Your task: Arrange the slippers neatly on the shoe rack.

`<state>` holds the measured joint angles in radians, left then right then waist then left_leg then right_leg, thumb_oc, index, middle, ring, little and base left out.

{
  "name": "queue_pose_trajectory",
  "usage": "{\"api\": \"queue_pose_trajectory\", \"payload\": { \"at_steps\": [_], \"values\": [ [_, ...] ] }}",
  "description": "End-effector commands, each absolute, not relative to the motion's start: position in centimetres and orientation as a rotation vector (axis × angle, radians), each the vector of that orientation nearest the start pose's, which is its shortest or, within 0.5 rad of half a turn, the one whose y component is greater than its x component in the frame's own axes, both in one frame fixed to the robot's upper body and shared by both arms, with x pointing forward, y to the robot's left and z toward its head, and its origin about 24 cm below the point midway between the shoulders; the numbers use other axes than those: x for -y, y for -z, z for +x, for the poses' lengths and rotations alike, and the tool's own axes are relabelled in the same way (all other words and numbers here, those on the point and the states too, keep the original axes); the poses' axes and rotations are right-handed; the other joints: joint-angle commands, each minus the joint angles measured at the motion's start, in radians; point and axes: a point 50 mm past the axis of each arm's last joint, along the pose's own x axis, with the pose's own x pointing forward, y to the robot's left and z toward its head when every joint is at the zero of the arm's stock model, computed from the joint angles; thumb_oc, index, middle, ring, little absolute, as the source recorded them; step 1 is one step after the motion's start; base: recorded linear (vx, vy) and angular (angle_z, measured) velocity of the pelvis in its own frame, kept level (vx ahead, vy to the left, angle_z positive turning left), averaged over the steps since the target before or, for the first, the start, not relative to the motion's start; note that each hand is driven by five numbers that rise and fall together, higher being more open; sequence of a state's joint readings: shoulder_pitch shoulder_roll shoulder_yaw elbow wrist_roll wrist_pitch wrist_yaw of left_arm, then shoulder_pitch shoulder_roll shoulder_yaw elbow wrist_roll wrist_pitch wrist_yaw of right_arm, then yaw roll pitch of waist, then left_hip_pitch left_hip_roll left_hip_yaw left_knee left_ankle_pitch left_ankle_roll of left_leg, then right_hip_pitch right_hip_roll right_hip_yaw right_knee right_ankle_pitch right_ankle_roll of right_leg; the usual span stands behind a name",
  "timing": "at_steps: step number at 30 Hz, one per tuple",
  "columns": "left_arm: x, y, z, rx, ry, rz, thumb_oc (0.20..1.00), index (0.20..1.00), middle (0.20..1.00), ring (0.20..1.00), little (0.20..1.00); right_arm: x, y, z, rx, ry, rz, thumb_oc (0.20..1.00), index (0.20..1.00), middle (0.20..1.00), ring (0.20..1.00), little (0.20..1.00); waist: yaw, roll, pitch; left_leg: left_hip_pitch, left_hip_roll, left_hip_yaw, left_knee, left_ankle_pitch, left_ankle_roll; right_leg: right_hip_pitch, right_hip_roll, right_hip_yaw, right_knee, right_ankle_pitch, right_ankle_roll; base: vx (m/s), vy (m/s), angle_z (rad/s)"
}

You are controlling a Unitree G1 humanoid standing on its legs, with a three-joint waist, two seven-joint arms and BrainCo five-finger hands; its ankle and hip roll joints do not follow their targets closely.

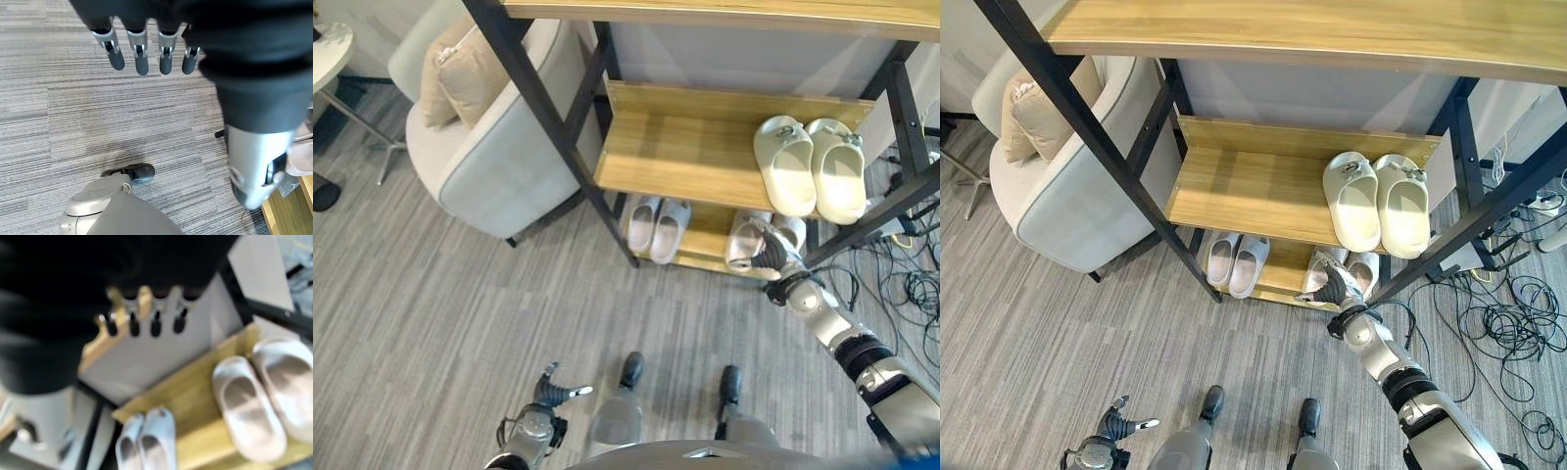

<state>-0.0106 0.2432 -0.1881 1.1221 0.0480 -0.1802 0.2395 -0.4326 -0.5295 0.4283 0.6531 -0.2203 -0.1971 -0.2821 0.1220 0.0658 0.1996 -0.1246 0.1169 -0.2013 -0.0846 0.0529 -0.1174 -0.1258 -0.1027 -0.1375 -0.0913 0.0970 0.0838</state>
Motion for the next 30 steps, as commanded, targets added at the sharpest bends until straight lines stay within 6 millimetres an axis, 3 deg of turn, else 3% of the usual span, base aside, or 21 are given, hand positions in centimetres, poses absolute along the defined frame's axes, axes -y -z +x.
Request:
{"api": "queue_pose_trajectory", "payload": {
  "at_steps": [1, 19, 30],
  "values": [
    [-23.1, 14.4, 12.8, -0.910, -0.120, 0.478, 1.000, 1.000, 1.000, 1.000, 1.000, 21.1, -5.8, 32.2, 0.150, -0.027, -0.879, 1.000, 1.000, 1.000, 1.000, 1.000, 0.000, -0.022, -0.065, -0.132, 0.024, -0.002, -0.003, 0.079, -0.020, 0.029, -0.072, -0.029, 0.039, -0.081, 0.101, 0.02, -0.005, -0.08],
    [-22.9, 14.6, 12.4, -0.927, -0.106, 0.470, 1.000, 1.000, 1.000, 1.000, 1.000, 22.4, -6.1, 32.3, 0.135, 0.039, -0.875, 1.000, 1.000, 1.000, 1.000, 1.000, -0.009, -0.024, -0.075, -0.133, 0.026, 0.004, -0.003, 0.074, -0.020, 0.025, -0.067, -0.019, 0.033, -0.080, 0.099, 0.00, -0.001, -0.01],
    [-23.2, 15.0, 11.1, -0.974, -0.102, 0.465, 1.000, 1.000, 1.000, 1.000, 1.000, 23.1, -6.1, 32.6, 0.110, 0.074, -0.854, 1.000, 1.000, 1.000, 1.000, 1.000, -0.007, -0.030, -0.099, -0.132, 0.024, 0.007, -0.003, 0.069, -0.020, 0.031, -0.068, -0.022, 0.026, -0.077, 0.099, 0.00, 0.000, 0.00]
  ]
}}
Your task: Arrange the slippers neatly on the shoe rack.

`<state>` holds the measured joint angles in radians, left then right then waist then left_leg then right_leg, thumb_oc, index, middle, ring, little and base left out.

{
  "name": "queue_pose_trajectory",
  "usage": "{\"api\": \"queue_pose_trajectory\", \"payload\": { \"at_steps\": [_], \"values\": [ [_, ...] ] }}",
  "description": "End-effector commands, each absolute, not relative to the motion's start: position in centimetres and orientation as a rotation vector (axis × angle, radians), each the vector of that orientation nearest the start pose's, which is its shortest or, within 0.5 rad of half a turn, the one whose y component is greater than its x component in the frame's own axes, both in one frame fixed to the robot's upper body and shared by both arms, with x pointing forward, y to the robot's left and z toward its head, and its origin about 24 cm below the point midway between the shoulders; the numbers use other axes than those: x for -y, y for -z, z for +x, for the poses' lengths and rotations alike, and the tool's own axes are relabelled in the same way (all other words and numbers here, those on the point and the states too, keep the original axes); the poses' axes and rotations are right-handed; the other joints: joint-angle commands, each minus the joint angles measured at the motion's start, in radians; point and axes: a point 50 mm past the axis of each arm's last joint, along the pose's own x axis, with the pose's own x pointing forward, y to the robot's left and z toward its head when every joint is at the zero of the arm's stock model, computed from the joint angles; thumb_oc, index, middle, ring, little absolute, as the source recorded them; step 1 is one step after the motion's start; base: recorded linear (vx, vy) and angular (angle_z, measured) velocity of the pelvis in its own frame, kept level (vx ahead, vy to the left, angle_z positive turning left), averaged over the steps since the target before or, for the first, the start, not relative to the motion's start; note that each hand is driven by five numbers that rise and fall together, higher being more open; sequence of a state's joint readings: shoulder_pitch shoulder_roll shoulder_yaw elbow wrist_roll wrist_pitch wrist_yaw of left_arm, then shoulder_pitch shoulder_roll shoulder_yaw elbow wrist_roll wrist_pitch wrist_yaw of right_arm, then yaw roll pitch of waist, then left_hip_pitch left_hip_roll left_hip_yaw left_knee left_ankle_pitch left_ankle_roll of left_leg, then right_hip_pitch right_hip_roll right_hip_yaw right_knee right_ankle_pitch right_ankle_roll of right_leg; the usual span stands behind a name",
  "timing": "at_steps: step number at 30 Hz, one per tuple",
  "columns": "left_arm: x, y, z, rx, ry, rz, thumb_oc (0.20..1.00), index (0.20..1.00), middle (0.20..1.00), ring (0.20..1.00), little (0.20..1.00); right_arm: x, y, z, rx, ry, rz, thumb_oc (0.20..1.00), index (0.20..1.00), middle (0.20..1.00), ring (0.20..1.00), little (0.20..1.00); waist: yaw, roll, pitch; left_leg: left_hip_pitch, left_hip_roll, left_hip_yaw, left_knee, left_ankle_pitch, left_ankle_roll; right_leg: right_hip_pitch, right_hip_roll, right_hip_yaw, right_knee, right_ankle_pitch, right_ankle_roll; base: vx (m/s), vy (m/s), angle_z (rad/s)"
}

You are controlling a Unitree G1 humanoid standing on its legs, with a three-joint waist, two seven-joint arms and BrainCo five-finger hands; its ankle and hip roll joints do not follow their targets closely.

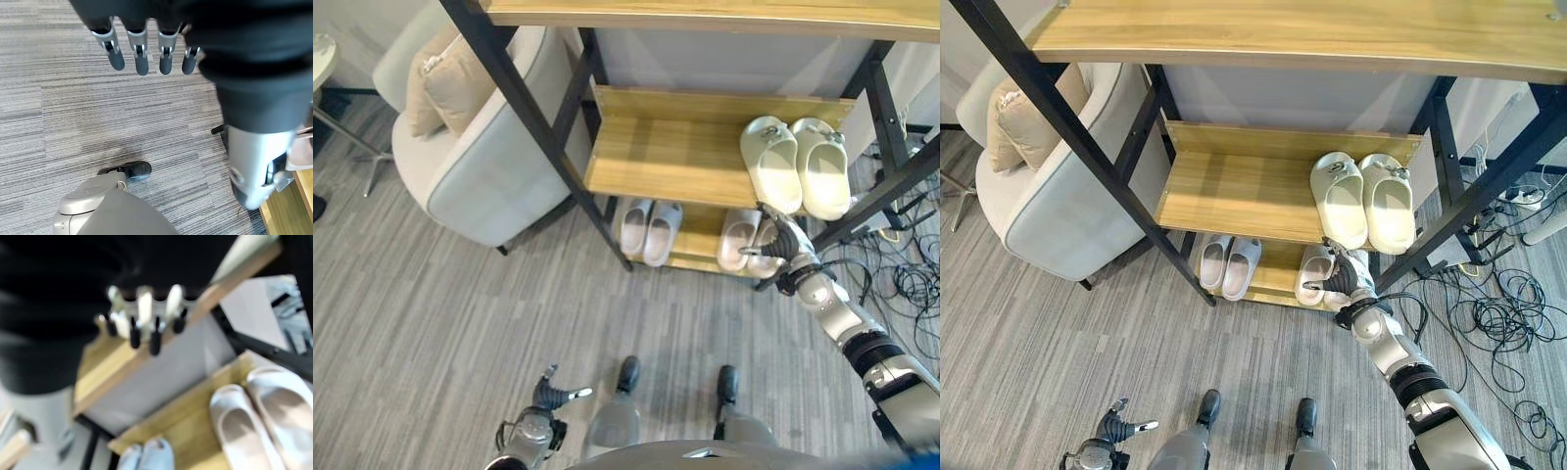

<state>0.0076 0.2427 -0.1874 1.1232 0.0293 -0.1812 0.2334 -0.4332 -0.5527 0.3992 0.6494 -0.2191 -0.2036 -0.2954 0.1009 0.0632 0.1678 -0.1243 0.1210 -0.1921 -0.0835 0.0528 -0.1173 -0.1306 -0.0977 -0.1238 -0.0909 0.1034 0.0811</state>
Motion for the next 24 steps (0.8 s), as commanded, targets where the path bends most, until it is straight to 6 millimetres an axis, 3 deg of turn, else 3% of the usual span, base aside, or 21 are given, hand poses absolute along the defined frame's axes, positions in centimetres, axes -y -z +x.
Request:
{"api": "queue_pose_trajectory", "payload": {
  "at_steps": [1, 7, 15, 24],
  "values": [
    [-23.2, 15.0, 11.0, -0.975, -0.102, 0.467, 1.000, 1.000, 1.000, 1.000, 1.000, 23.1, -6.2, 32.6, 0.111, 0.078, -0.851, 1.000, 1.000, 1.000, 1.000, 1.000, 0.015, -0.028, -0.068, -0.132, 0.019, -0.002, -0.004, 0.069, -0.020, 0.036, -0.072, -0.036, 0.025, -0.084, 0.102, 0.00, 0.000, 0.00],
    [-23.3, 15.2, 10.5, -0.991, -0.105, 0.461, 1.000, 1.000, 1.000, 1.000, 1.000, 23.7, -6.8, 33.0, 0.114, 0.113, -0.831, 1.000, 1.000, 1.000, 1.000, 1.000, 0.018, -0.031, -0.076, -0.130, 0.017, -0.004, -0.004, 0.067, -0.020, 0.039, -0.072, -0.036, 0.024, -0.083, 0.102, 0.00, 0.000, 0.00],
    [-23.2, 15.3, 10.3, -1.006, -0.100, 0.455, 1.000, 1.000, 1.000, 1.000, 1.000, 23.9, -5.9, 33.1, 0.058, 0.124, -0.813, 1.000, 1.000, 1.000, 1.000, 1.000, 0.020, -0.031, -0.075, -0.129, 0.017, -0.002, -0.004, 0.066, -0.019, 0.041, -0.072, -0.036, 0.023, -0.083, 0.102, 0.00, 0.000, 0.00],
    [-23.2, 15.5, 9.9, -1.028, -0.082, 0.462, 1.000, 1.000, 1.000, 1.000, 1.000, 23.6, -2.8, 32.2, -0.069, 0.061, -0.829, 1.000, 1.000, 1.000, 1.000, 1.000, 0.017, -0.030, -0.076, -0.124, 0.015, 0.004, -0.004, 0.064, -0.015, 0.045, -0.073, -0.034, 0.021, -0.083, 0.102, 0.00, 0.000, 0.00]
  ]
}}
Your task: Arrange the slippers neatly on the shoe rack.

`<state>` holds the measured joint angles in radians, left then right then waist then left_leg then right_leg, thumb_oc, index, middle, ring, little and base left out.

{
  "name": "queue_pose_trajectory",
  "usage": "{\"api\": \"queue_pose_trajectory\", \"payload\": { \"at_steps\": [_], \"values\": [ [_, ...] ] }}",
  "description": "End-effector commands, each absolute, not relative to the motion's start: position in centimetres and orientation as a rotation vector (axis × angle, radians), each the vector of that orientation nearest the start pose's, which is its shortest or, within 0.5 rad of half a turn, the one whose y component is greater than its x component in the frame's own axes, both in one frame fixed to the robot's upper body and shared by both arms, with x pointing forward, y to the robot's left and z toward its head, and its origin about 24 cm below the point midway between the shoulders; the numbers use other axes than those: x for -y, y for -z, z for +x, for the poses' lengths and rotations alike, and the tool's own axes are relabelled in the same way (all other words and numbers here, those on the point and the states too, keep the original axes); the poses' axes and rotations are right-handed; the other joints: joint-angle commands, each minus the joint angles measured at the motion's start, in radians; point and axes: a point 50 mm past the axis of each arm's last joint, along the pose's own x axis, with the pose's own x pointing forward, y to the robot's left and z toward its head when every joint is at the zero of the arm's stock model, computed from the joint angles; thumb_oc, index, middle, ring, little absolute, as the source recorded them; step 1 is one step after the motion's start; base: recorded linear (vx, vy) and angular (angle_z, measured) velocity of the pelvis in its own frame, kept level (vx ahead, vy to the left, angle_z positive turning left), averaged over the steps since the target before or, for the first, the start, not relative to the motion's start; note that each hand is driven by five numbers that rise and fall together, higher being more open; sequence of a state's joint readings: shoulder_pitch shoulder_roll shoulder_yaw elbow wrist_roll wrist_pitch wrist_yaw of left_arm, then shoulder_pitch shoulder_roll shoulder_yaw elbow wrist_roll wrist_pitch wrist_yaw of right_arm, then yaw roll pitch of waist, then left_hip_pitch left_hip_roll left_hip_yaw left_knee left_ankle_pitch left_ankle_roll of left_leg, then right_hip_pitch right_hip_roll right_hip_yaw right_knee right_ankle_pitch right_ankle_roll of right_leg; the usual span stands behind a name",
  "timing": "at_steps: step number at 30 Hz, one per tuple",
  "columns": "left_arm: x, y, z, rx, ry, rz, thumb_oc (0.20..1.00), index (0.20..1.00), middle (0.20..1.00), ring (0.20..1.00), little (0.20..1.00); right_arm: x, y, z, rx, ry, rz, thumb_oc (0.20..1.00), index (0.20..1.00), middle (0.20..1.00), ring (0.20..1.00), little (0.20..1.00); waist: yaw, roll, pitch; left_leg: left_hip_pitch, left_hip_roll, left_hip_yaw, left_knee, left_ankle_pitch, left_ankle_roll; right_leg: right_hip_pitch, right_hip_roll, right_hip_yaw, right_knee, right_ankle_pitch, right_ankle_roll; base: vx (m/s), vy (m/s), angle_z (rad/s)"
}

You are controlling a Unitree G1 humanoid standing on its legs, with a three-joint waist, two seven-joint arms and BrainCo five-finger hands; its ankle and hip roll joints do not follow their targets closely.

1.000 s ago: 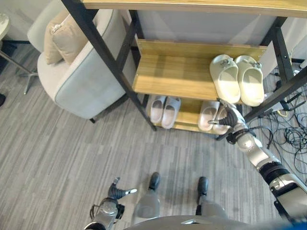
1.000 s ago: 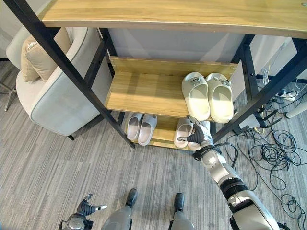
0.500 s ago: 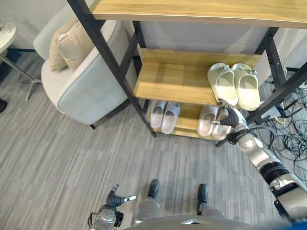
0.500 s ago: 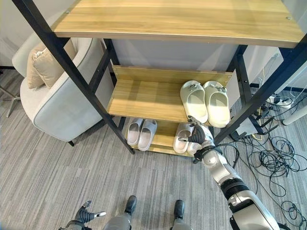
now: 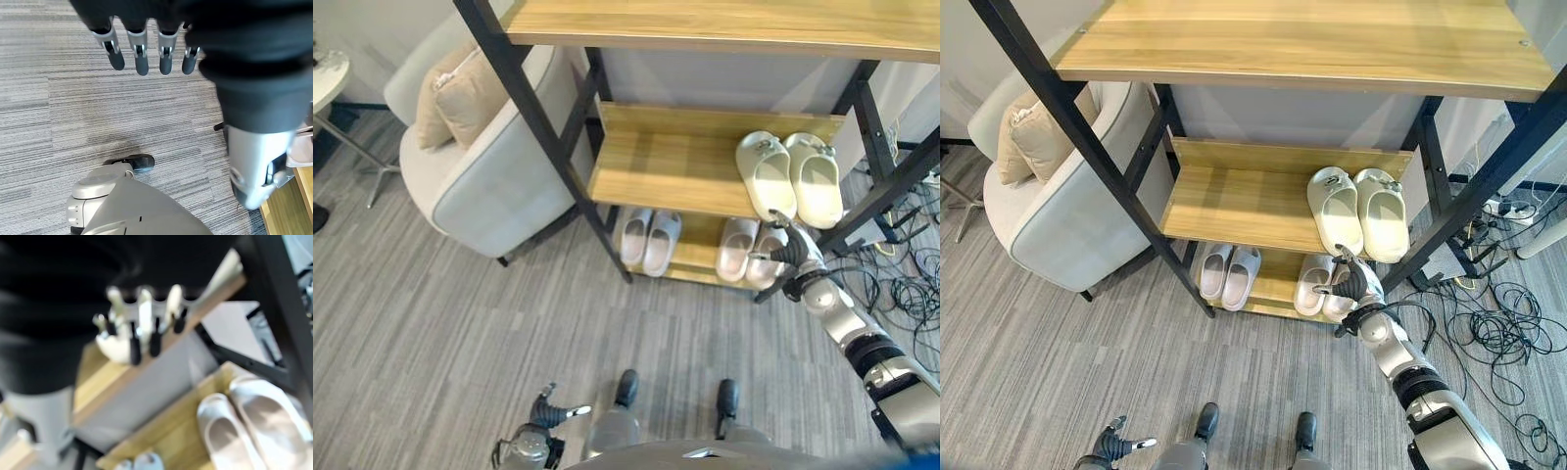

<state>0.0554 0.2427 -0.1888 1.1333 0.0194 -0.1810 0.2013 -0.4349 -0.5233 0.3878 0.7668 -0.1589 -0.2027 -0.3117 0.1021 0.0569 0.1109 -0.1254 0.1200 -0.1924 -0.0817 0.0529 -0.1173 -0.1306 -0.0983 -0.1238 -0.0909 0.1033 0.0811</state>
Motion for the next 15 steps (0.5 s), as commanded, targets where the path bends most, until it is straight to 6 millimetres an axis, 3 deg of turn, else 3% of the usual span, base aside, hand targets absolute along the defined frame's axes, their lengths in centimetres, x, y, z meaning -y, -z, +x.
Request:
{"api": "queue_pose_trajectory", "payload": {
  "at_steps": [1, 6, 15],
  "values": [
    [-23.3, 15.5, 9.9, -1.029, -0.082, 0.463, 1.000, 1.000, 1.000, 1.000, 1.000, 23.5, -2.5, 32.0, -0.080, 0.054, -0.829, 1.000, 1.000, 1.000, 1.000, 1.000, 0.016, -0.023, -0.019, -0.122, 0.016, 0.005, -0.006, 0.064, -0.015, 0.045, -0.072, -0.033, 0.021, -0.083, 0.102, 0.00, 0.000, 0.00],
    [-23.4, 15.5, 9.7, -1.037, -0.092, 0.460, 1.000, 1.000, 1.000, 1.000, 1.000, 23.3, -1.2, 31.1, -0.125, 0.033, -0.815, 1.000, 1.000, 1.000, 1.000, 1.000, 0.013, -0.025, -0.026, -0.116, 0.016, 0.007, -0.006, 0.063, -0.015, 0.051, -0.072, -0.033, 0.023, -0.085, 0.102, 0.00, 0.000, 0.00],
    [-24.1, 15.7, 8.6, -1.084, -0.097, 0.474, 1.000, 1.000, 1.000, 1.000, 1.000, 23.6, 3.6, 27.6, -0.323, -0.002, -0.774, 1.000, 1.000, 1.000, 1.000, 1.000, 0.009, -0.037, -0.075, -0.067, 0.020, 0.016, -0.006, 0.047, -0.016, 0.099, -0.074, -0.045, 0.027, -0.098, 0.101, 0.03, -0.004, 0.02]
  ]
}}
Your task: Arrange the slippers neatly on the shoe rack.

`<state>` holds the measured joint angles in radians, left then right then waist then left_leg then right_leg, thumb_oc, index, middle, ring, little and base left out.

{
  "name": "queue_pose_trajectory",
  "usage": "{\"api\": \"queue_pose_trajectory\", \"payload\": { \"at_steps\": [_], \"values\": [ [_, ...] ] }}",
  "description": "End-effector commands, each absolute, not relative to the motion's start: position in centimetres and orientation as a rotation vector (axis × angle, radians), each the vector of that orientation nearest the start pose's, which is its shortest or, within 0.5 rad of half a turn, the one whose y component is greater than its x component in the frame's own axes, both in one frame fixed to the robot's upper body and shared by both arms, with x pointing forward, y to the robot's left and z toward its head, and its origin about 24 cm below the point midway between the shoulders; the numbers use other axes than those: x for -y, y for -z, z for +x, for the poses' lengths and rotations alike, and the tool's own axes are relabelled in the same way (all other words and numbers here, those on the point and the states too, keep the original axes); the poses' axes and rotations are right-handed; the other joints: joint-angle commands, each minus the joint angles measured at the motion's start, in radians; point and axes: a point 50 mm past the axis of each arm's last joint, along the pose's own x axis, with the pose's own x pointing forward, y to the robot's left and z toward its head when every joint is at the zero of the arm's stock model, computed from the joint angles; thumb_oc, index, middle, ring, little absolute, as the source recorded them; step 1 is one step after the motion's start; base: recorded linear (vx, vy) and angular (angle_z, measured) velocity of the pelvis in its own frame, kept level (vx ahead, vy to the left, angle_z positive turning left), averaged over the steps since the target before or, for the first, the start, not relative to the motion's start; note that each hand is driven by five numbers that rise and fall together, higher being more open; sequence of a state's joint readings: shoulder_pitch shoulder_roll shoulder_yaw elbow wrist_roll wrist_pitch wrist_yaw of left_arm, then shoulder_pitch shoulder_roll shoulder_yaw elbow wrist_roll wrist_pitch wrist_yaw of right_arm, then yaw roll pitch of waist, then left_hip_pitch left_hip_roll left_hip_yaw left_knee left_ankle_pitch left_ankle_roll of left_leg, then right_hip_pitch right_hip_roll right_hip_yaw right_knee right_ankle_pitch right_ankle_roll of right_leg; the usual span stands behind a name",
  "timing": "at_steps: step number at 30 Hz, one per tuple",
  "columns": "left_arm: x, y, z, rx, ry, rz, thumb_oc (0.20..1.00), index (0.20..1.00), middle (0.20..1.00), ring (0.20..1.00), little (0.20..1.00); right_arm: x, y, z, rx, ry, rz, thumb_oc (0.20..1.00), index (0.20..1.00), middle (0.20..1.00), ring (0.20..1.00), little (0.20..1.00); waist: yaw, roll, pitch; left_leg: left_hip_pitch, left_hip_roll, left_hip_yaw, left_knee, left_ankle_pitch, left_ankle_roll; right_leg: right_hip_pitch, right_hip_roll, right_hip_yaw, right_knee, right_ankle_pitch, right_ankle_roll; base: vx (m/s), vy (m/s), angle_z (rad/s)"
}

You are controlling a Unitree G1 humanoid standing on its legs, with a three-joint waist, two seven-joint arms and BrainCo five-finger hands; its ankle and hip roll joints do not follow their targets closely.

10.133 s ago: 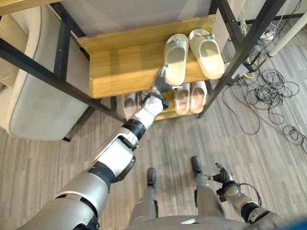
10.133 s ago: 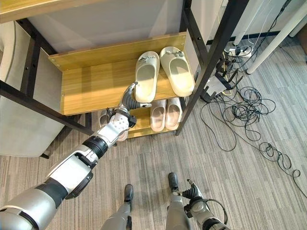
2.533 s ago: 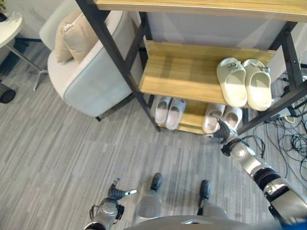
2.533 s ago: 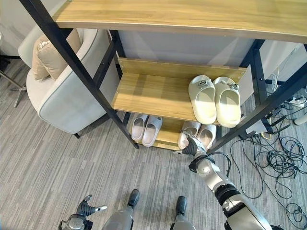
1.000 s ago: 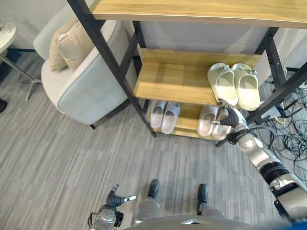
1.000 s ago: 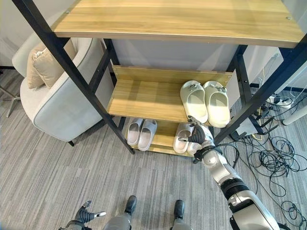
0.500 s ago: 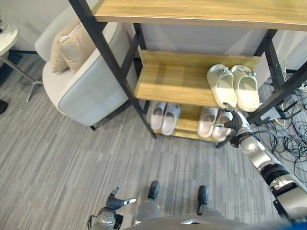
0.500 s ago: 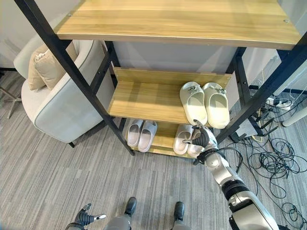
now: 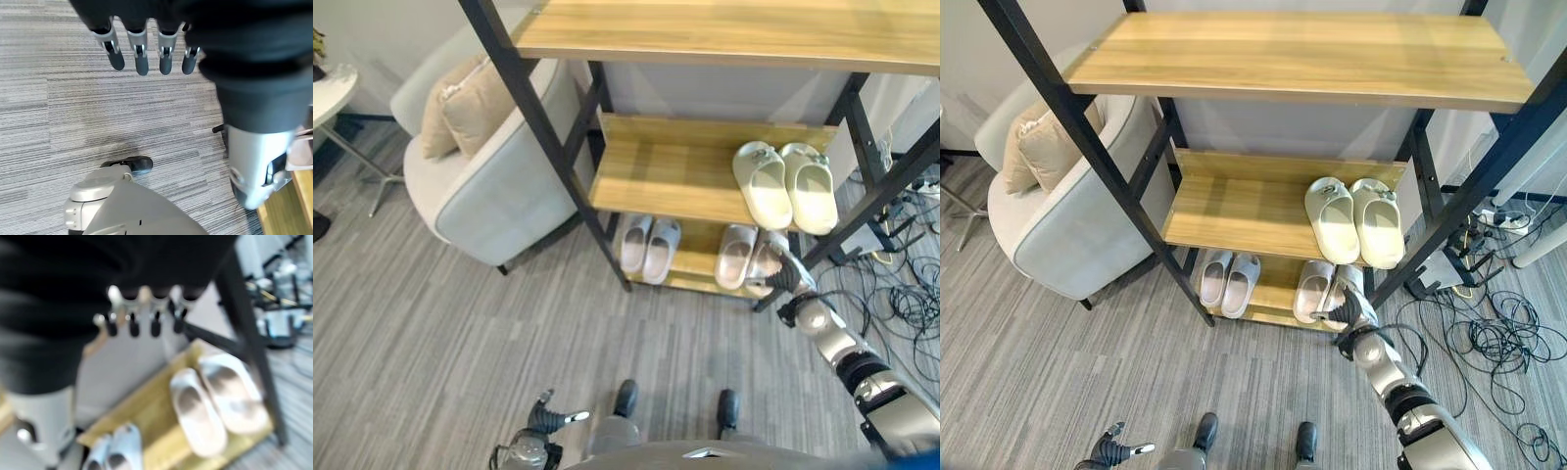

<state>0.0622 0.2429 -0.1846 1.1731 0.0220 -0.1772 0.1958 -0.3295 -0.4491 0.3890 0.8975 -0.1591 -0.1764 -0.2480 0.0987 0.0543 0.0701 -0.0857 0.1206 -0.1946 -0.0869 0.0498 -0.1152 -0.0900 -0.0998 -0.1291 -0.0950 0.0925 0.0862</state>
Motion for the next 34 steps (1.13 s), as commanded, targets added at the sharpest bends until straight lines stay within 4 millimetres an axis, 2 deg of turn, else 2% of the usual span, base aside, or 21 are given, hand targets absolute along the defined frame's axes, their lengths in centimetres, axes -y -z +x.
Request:
{"api": "queue_pose_trajectory", "payload": {
  "at_steps": [1, 3, 4, 5, 6, 7, 8, 10, 11, 12, 16, 17, 19, 21, 22, 26, 34],
  "values": [
    [-24.2, 15.7, 8.5, -1.098, -0.103, 0.474, 1.000, 1.000, 1.000, 1.000, 1.000, 23.7, 5.1, 26.3, -0.388, 0.002, -0.735, 1.000, 1.000, 1.000, 1.000, 1.000, 0.010, -0.037, -0.050, -0.093, 0.020, 0.020, 0.000, 0.047, -0.019, 0.068, -0.071, -0.041, 0.034, -0.091, 0.096, 0.04, -0.002, 0.03],
    [-24.2, 15.8, 8.4, -1.110, -0.101, 0.472, 1.000, 1.000, 1.000, 1.000, 1.000, 23.9, 6.6, 24.8, -0.462, -0.002, -0.718, 1.000, 1.000, 1.000, 1.000, 1.000, 0.011, -0.040, -0.063, -0.081, 0.021, 0.021, 0.000, 0.044, -0.020, 0.082, -0.070, -0.044, 0.035, -0.097, 0.095, 0.05, -0.011, 0.02],
    [-24.1, 15.8, 8.3, -1.116, -0.097, 0.455, 1.000, 1.000, 1.000, 1.000, 1.000, 24.1, 8.4, 22.6, -0.562, -0.015, -0.702, 1.000, 1.000, 1.000, 1.000, 1.000, 0.007, -0.044, -0.078, -0.067, 0.025, 0.021, 0.000, 0.041, -0.022, 0.095, -0.069, -0.050, 0.038, -0.103, 0.094, 0.03, -0.013, 0.02],
    [-24.2, 15.8, 8.3, -1.116, -0.096, 0.456, 1.000, 1.000, 1.000, 1.000, 1.000, 24.1, 8.5, 22.6, -0.562, -0.015, -0.702, 1.000, 1.000, 1.000, 1.000, 1.000, 0.007, -0.044, -0.078, -0.066, 0.025, 0.021, 0.000, 0.040, -0.022, 0.096, -0.069, -0.051, 0.037, -0.103, 0.094, 0.02, -0.014, 0.03],
    [-24.1, 15.9, 8.2, -1.126, -0.092, 0.449, 1.000, 1.000, 1.000, 1.000, 1.000, 24.5, 10.0, 20.4, -0.658, -0.013, -0.670, 1.000, 1.000, 1.000, 1.000, 1.000, 0.002, -0.048, -0.092, -0.056, 0.027, 0.020, 0.000, 0.038, -0.023, 0.106, -0.066, -0.054, 0.040, -0.108, 0.093, 0.00, -0.008, 0.06],
    [-24.1, 15.9, 8.3, -1.125, -0.086, 0.458, 1.000, 1.000, 1.000, 1.000, 1.000, 24.7, 10.7, 19.5, -0.703, -0.011, -0.666, 1.000, 1.000, 1.000, 1.000, 1.000, 0.002, -0.049, -0.097, -0.052, 0.028, 0.020, 0.000, 0.037, -0.024, 0.111, -0.066, -0.055, 0.040, -0.110, 0.093, 0.01, -0.014, 0.06],
    [-24.2, 15.9, 8.4, -1.129, -0.097, 0.432, 1.000, 1.000, 1.000, 1.000, 1.000, 25.3, 11.9, 17.4, -0.797, 0.007, -0.647, 1.000, 1.000, 1.000, 1.000, 1.000, 0.000, -0.052, -0.108, -0.044, 0.029, 0.019, 0.000, 0.036, -0.024, 0.119, -0.062, -0.056, 0.043, -0.114, 0.092, 0.00, 0.000, 0.00],
    [-24.2, 15.9, 8.3, -1.135, -0.100, 0.421, 1.000, 1.000, 1.000, 1.000, 1.000, 25.5, 12.3, 16.6, -0.830, 0.014, -0.636, 1.000, 1.000, 1.000, 1.000, 1.000, 0.000, -0.053, -0.111, -0.040, 0.029, 0.020, 0.000, 0.036, -0.024, 0.122, -0.061, -0.056, 0.043, -0.115, 0.091, 0.00, -0.004, 0.02],
    [-24.4, 15.9, 8.1, -1.147, -0.110, 0.388, 1.000, 1.000, 1.000, 1.000, 1.000, 26.4, 13.0, 14.7, -0.912, 0.057, -0.605, 1.000, 1.000, 1.000, 1.000, 1.000, -0.002, -0.055, -0.121, -0.031, 0.030, 0.022, 0.000, 0.034, -0.023, 0.131, -0.060, -0.057, 0.043, -0.117, 0.090, 0.00, 0.000, 0.00],
    [-24.4, 15.9, 8.1, -1.147, -0.109, 0.389, 1.000, 1.000, 1.000, 1.000, 1.000, 26.4, 13.0, 14.7, -0.913, 0.057, -0.605, 1.000, 1.000, 1.000, 1.000, 1.000, -0.002, -0.055, -0.121, -0.030, 0.030, 0.022, 0.000, 0.034, -0.023, 0.131, -0.060, -0.057, 0.043, -0.117, 0.090, 0.02, -0.015, -0.04],
    [-24.7, 16.1, 7.1, -1.178, -0.139, 0.310, 1.000, 1.000, 1.000, 1.000, 1.000, 28.3, 13.8, 11.2, -1.041, 0.181, -0.529, 1.000, 1.000, 1.000, 1.000, 1.000, -0.011, -0.053, -0.133, -0.014, 0.032, 0.026, 0.000, 0.030, -0.023, 0.143, -0.058, -0.051, 0.040, -0.116, 0.090, 0.00, 0.000, -0.01],
    [-24.7, 16.1, 7.1, -1.179, -0.139, 0.310, 1.000, 1.000, 1.000, 1.000, 1.000, 28.3, 13.8, 11.1, -1.041, 0.181, -0.529, 1.000, 1.000, 1.000, 1.000, 1.000, -0.011, -0.053, -0.133, -0.014, 0.032, 0.026, 0.000, 0.030, -0.023, 0.143, -0.058, -0.051, 0.040, -0.116, 0.090, 0.00, 0.000, 0.00],
    [-24.7, 16.3, 6.2, -1.217, -0.141, 0.286, 1.000, 1.000, 1.000, 1.000, 1.000, 29.2, 14.3, 8.7, -1.127, 0.268, -0.453, 1.000, 1.000, 1.000, 1.000, 1.000, -0.022, -0.050, -0.139, -0.004, 0.033, 0.031, 0.000, 0.026, -0.021, 0.145, -0.058, -0.043, 0.036, -0.114, 0.091, 0.00, 0.000, 0.00],
    [-24.9, 16.4, 5.6, -1.243, -0.149, 0.282, 1.000, 1.000, 1.000, 1.000, 1.000, 29.3, 14.6, 7.1, -1.181, 0.300, -0.417, 1.000, 1.000, 1.000, 1.000, 1.000, -0.025, -0.051, -0.144, 0.006, 0.034, 0.036, 0.000, 0.023, -0.019, 0.150, -0.058, -0.036, 0.035, -0.114, 0.091, 0.00, -0.002, -0.11],
    [-24.9, 16.4, 5.6, -1.243, -0.149, 0.282, 1.000, 1.000, 1.000, 1.000, 1.000, 29.3, 14.6, 7.1, -1.181, 0.300, -0.417, 1.000, 1.000, 1.000, 1.000, 1.000, -0.025, -0.051, -0.144, 0.006, 0.034, 0.036, 0.000, 0.023, -0.019, 0.150, -0.058, -0.036, 0.035, -0.114, 0.091, 0.00, -0.003, -0.18],
    [-25.0, 16.6, 3.4, -1.314, -0.202, 0.194, 1.000, 1.000, 1.000, 1.000, 1.000, 28.8, 15.5, 2.6, -1.330, 0.382, -0.283, 1.000, 1.000, 1.000, 1.000, 1.000, -0.036, -0.051, -0.159, 0.028, 0.036, 0.048, 0.000, 0.015, -0.016, 0.158, -0.058, -0.025, 0.033, -0.115, 0.092, 0.00, 0.004, -0.08],
    [-25.3, 16.6, 2.4, -1.339, -0.252, 0.140, 1.000, 1.000, 1.000, 1.000, 1.000, 27.9, 15.9, 0.6, -1.396, 0.406, -0.203, 1.000, 1.000, 1.000, 1.000, 1.000, -0.042, -0.053, -0.165, 0.030, 0.038, 0.054, 0.000, 0.017, -0.016, 0.153, -0.058, -0.016, 0.033, -0.110, 0.091, -0.02, 0.009, -0.04]
  ]
}}
